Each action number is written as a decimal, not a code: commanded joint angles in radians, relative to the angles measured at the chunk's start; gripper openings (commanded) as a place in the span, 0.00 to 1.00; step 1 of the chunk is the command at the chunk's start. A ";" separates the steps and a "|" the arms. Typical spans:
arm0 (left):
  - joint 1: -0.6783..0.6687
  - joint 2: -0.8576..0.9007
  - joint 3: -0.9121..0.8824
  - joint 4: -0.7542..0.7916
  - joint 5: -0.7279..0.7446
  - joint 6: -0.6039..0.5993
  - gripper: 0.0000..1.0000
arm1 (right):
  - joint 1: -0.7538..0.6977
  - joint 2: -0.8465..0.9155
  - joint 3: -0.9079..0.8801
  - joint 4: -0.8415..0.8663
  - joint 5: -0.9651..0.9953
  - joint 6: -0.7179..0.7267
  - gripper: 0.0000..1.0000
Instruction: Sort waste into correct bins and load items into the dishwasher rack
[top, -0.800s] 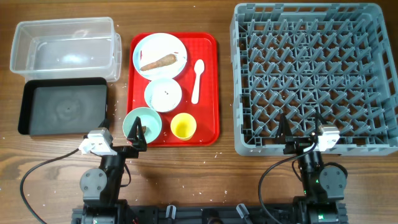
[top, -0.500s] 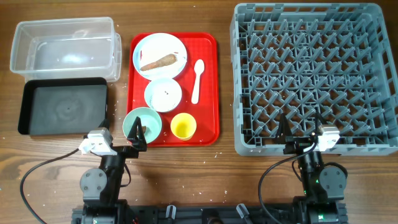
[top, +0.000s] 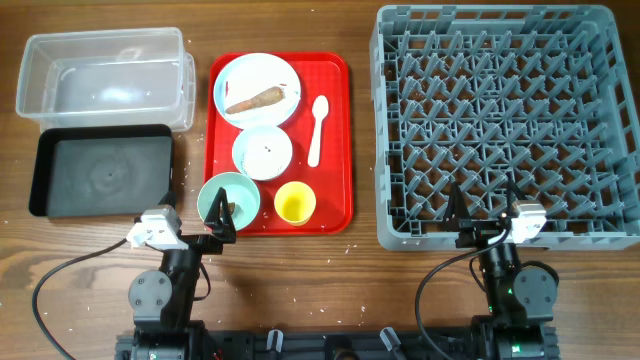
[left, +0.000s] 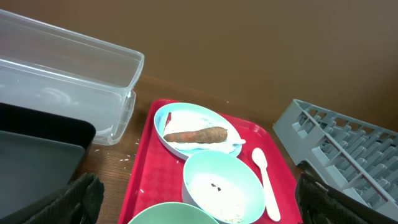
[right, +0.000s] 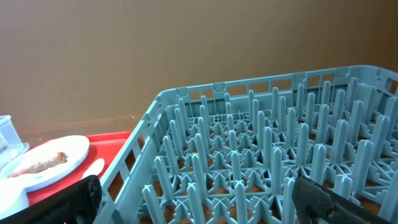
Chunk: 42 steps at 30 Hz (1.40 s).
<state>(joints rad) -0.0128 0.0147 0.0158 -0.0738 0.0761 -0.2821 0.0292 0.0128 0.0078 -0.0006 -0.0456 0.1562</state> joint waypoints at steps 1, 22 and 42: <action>0.006 -0.012 -0.010 0.003 -0.010 0.016 1.00 | 0.003 -0.008 -0.002 0.012 -0.043 0.011 1.00; 0.006 -0.008 0.074 0.075 0.002 0.039 1.00 | 0.003 -0.008 0.142 0.041 -0.137 -0.105 1.00; 0.006 -0.007 0.136 0.086 -0.006 0.070 1.00 | 0.003 -0.006 0.159 0.096 -0.159 -0.155 1.00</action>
<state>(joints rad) -0.0128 0.0147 0.1074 0.0067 0.0765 -0.2367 0.0292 0.0128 0.1211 0.0925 -0.1646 0.0196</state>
